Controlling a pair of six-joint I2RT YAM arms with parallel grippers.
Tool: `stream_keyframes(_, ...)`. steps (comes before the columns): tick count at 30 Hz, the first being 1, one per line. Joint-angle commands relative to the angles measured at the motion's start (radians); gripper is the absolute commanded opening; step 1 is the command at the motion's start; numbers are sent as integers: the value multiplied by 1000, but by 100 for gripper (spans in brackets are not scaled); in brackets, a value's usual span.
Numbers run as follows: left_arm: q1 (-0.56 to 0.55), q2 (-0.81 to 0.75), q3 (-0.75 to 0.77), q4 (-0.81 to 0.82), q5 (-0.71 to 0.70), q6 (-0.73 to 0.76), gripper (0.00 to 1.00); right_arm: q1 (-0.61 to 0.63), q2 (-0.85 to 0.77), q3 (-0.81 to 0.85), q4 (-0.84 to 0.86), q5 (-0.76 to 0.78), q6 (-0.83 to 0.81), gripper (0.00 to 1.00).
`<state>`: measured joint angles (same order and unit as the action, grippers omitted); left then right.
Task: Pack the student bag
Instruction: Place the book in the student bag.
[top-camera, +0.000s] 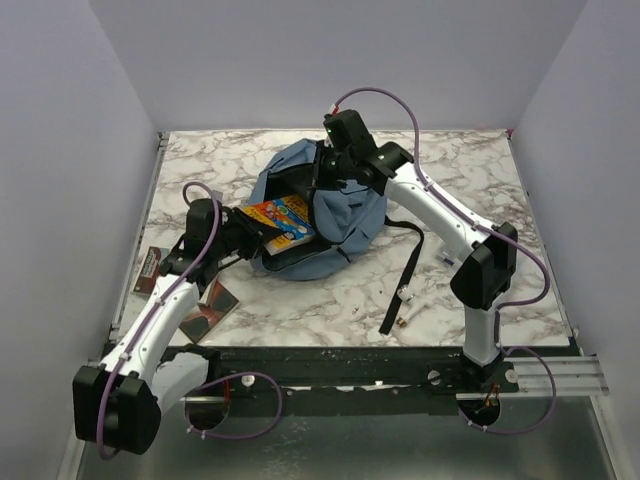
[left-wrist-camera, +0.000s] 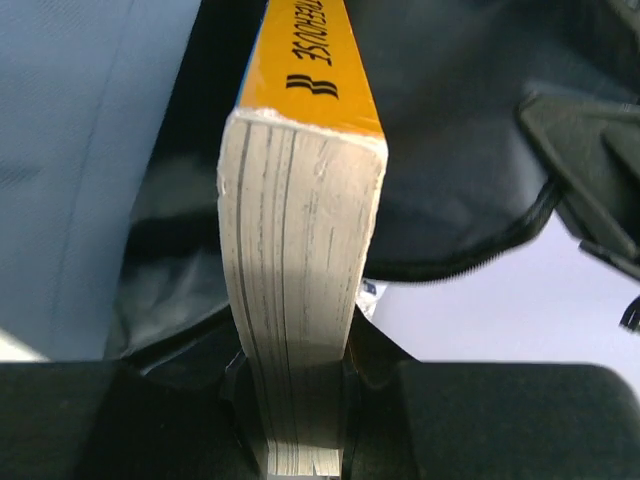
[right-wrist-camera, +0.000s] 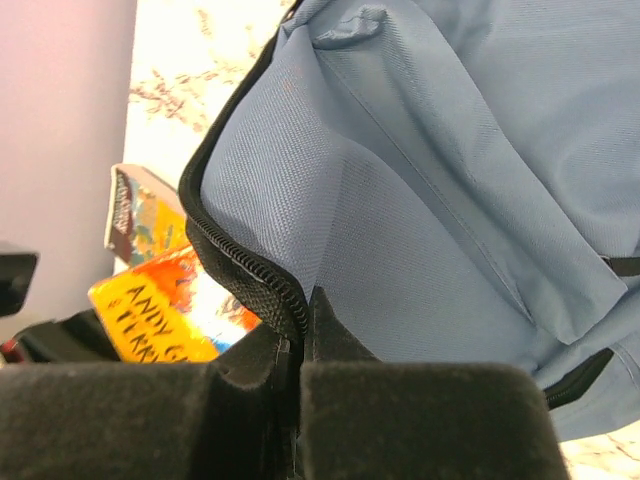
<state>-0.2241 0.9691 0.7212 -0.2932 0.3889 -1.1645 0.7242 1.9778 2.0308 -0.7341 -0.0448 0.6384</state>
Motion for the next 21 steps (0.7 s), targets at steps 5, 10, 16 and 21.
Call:
stream_keyframes(5,-41,97,-44,418,-198,-109,0,-13,-106,-61,231,-221,148,1)
stream_keyframes(10,-87,225,-60,568,-303,-153,0,-25,-107,-75,288,-304,197,0)
stream_keyframes(16,-157,348,-30,793,-357,-191,0,-26,-82,-48,295,-387,214,1)
stream_keyframes(21,-222,505,97,818,-436,-213,0,-28,-85,-55,294,-421,213,1)
